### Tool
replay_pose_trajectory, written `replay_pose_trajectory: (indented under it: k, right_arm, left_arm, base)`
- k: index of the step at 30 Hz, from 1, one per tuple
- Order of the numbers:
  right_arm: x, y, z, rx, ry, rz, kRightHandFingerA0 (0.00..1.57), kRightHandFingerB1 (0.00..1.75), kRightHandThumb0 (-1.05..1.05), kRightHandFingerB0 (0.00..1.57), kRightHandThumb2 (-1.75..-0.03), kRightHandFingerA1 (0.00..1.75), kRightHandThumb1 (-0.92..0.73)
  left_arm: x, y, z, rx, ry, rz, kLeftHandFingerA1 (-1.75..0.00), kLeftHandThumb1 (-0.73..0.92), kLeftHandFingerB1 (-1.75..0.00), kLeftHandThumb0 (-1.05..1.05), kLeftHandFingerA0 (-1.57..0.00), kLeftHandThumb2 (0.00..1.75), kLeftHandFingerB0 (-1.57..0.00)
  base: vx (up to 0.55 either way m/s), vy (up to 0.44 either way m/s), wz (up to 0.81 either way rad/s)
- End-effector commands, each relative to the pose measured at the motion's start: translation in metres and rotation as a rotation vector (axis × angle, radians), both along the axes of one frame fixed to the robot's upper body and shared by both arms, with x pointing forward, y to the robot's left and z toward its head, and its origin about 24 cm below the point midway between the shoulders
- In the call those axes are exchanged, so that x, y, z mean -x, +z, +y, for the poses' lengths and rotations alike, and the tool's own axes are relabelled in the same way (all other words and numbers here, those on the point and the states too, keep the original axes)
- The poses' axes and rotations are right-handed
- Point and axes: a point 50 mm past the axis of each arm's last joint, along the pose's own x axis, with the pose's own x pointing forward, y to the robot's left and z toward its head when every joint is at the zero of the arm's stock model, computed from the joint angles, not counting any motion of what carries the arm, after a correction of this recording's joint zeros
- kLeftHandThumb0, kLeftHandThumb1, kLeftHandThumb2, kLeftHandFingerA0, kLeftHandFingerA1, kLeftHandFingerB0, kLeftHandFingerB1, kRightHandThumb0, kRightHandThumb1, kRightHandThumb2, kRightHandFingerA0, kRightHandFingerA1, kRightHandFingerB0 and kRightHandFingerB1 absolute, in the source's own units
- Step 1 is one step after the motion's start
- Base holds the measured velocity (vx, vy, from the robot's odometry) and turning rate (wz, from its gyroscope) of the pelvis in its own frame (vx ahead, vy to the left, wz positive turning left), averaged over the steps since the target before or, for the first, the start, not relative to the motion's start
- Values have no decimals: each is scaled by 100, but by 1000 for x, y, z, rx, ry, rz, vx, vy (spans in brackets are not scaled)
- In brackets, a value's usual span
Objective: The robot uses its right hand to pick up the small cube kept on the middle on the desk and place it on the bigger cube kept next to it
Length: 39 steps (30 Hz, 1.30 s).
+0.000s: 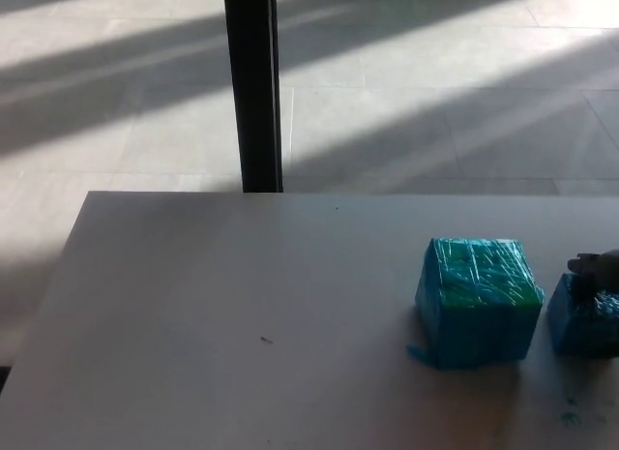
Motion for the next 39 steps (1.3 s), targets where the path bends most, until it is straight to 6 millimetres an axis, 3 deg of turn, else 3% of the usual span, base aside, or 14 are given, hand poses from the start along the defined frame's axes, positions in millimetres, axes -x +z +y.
replay_pose_trajectory:
  k: [1,7,9,11,14,15,18,20,25,27,32,35,37,39]
  right_arm:
    - [14,-33,7,38,63,91,36,33,-28,7,-58,94,-49]
    - [22,-41,7,254,297,-175,72,39,-27,49,-66,159,-80]
    - [26,-41,5,317,361,-257,77,73,-37,82,-65,165,-73]
    - [28,-41,3,326,376,-294,81,105,-38,80,-63,169,-72]
    - [30,-42,0,304,354,-310,78,104,-37,76,-66,168,-77]
    - [31,-43,0,294,347,-334,77,132,-35,65,-63,170,-74]
    - [35,-45,-1,235,326,-432,76,72,-34,79,-65,163,-72]
    - [36,-45,-1,200,318,-455,78,64,-34,82,-65,161,-71]
    - [32,-33,-4,162,302,-485,81,69,-28,77,-67,160,-75]
    - [29,-25,-7,143,281,-482,82,111,-24,78,-73,158,-72]
    - [22,0,-19,102,229,-545,83,73,-27,82,-67,154,-74]
    - [19,14,-23,90,211,-578,84,90,-21,81,-72,158,-72]
    - [15,35,-29,67,200,-625,89,66,-20,88,-71,157,-66]
    - [11,55,-30,66,219,-662,86,90,-21,83,-68,161,-66]
  left_arm:
    - [-1,6,6,-15,-3,-2,-43,82,-36,-72,-29,65,-25]
    - [0,7,6,0,6,-7,-44,82,-36,-72,-29,64,-25]
    - [-1,7,6,-1,3,-5,-45,82,-36,-71,-30,65,-25]
    - [-1,7,6,-7,-6,-3,-44,83,-36,-71,-29,65,-25]
    - [-1,8,7,-2,-4,-6,-43,83,-36,-71,-30,65,-26]
    - [-1,8,7,-2,-1,-4,-44,83,-36,-71,-30,65,-26]
    - [0,8,7,-8,-3,-2,-44,83,-36,-72,-30,65,-26]
    - [0,8,7,-1,4,-5,-44,83,-36,-72,-30,65,-25]
    - [-1,7,6,1,-5,-9,-44,83,-36,-73,-28,65,-26]
    - [1,7,6,2,4,-9,-43,82,-36,-73,-28,65,-26]
    - [3,5,7,12,15,-12,-42,83,-35,-73,-27,65,-23]
    - [3,5,8,9,15,-6,-42,82,-35,-74,-28,65,-24]
    - [4,5,8,-4,9,-3,-41,83,-34,-75,-28,65,-23]
    - [4,5,9,-2,9,-6,-41,84,-34,-74,-28,65,-22]
  base:
    - [0,0,0]
    - [0,0,0]
    - [0,0,0]
    - [0,0,0]
    - [0,0,0]
    - [0,0,0]
    - [0,0,0]
    - [0,0,0]
    - [0,0,0]
    - [0,0,0]
    - [0,0,0]
    - [0,0,0]
    - [0,0,0]
    - [0,0,0]
